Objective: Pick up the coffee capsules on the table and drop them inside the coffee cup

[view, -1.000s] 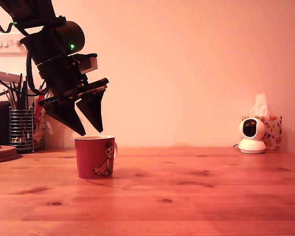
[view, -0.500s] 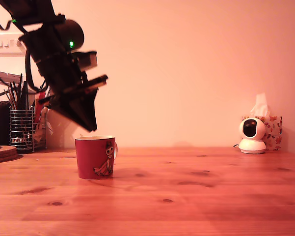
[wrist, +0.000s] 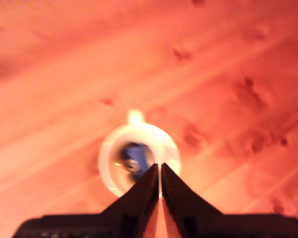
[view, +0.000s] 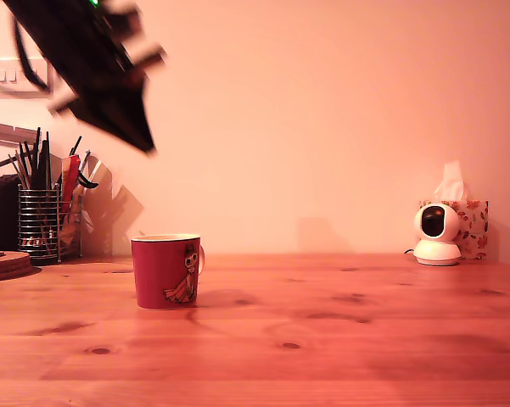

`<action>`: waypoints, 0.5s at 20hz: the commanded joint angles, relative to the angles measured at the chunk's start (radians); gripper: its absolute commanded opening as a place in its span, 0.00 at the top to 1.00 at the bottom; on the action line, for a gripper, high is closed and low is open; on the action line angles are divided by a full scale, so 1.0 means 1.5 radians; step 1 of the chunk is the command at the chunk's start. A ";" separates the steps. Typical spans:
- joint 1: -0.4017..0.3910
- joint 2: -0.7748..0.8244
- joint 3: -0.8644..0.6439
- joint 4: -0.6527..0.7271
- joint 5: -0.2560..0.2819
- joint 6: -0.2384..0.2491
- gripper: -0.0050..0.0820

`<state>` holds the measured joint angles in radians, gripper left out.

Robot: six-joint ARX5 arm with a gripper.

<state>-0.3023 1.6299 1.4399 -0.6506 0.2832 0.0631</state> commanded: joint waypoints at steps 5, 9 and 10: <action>0.027 -0.127 -0.103 0.044 -0.003 -0.025 0.96; 0.051 -0.223 -0.183 0.067 -0.003 -0.035 0.96; 0.057 -0.242 -0.199 0.069 -0.002 -0.037 0.96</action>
<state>-0.2249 1.2922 1.1721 -0.5594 0.2790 0.0170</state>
